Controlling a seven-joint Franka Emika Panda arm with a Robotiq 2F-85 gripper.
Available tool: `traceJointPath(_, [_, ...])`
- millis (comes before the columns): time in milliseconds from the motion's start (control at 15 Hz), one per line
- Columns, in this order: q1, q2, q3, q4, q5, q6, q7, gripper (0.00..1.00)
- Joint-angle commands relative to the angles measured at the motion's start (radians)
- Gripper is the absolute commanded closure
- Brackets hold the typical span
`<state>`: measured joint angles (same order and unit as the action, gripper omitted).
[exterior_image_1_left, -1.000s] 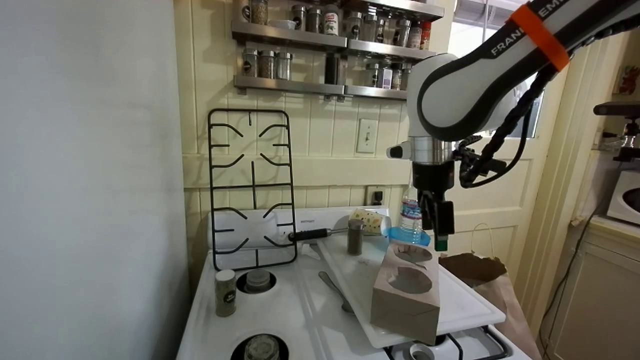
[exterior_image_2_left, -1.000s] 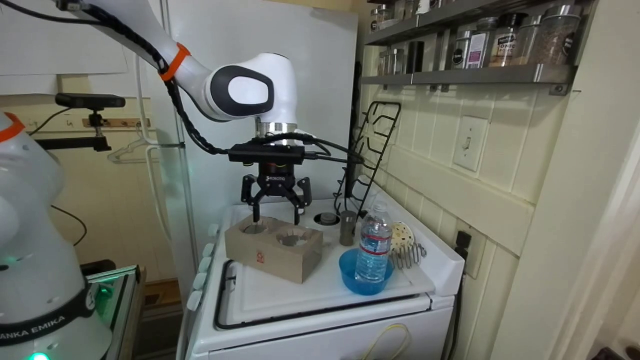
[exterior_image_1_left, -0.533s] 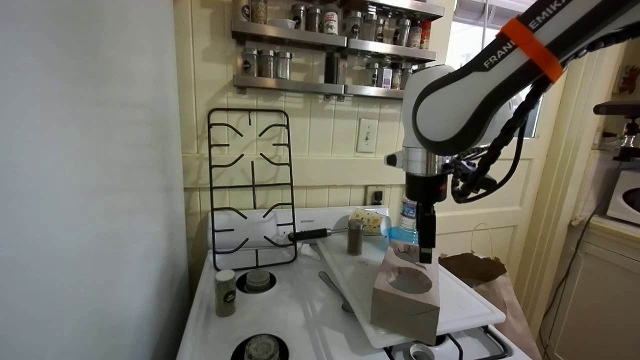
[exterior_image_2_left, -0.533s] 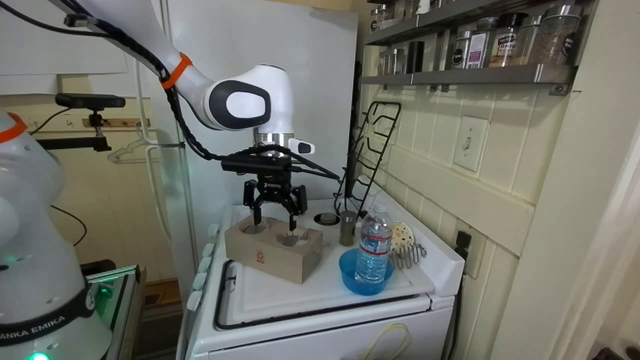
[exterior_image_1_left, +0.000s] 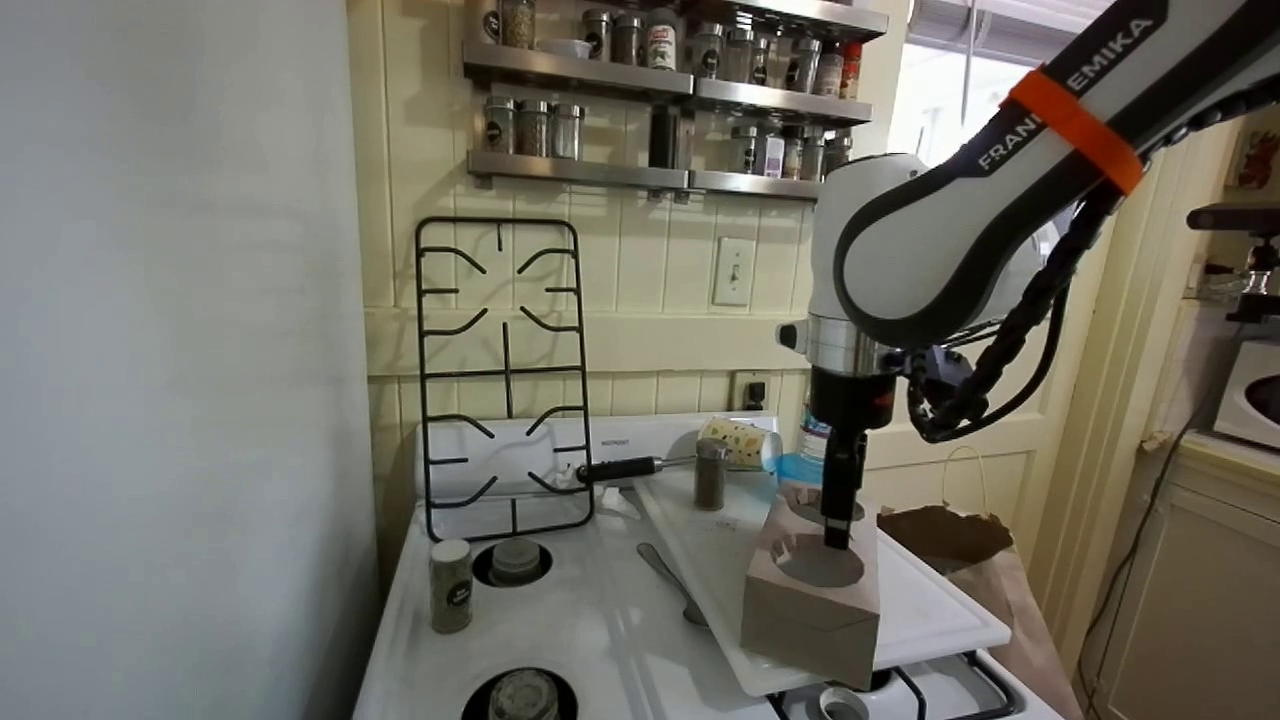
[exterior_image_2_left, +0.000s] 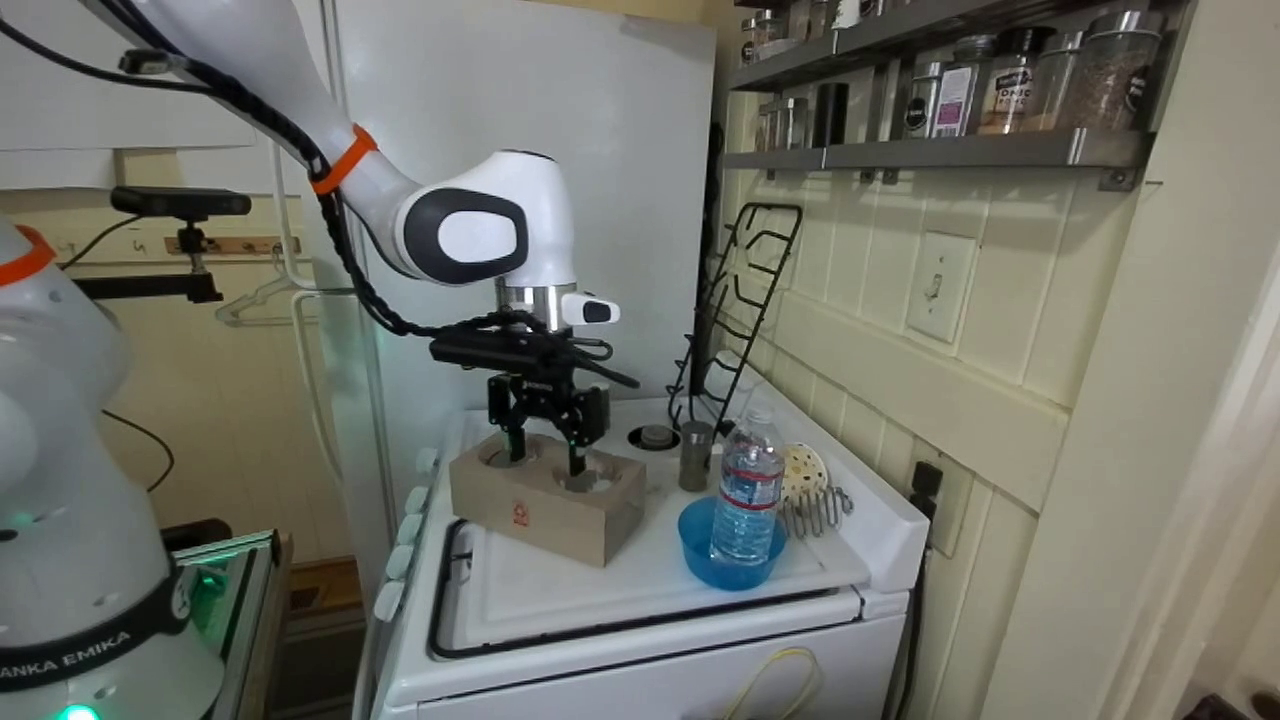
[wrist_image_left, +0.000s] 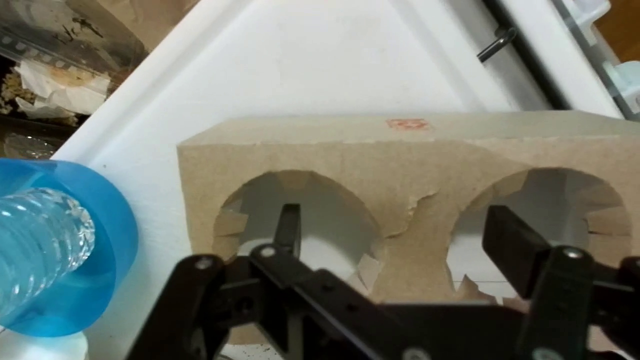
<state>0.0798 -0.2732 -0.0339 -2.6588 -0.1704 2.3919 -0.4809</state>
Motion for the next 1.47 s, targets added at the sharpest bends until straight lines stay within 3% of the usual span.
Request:
traceJointPath(0, [0.005,0.01,0.005,-0.04,0.015,0.073,0.022,0.19])
traceJointPath(67, [0.009,0.015,0.003,-0.046,0.024,0.089,0.014,0.35])
traceJointPath(133, [0.008,0.023,0.006,-0.052,0.017,0.11,0.014,0.44])
traceJointPath(200, [0.009,0.03,0.005,-0.056,0.016,0.126,0.01,0.44])
traceJointPath(667, [0.028,0.006,0.034,-0.067,0.003,0.14,0.002,0.97])
traceJointPath(1067, [0.063,-0.167,0.049,-0.096,-0.085,0.15,-0.121,0.99])
traceJointPath(1400, [0.095,-0.383,0.065,-0.092,-0.143,0.116,-0.217,0.99])
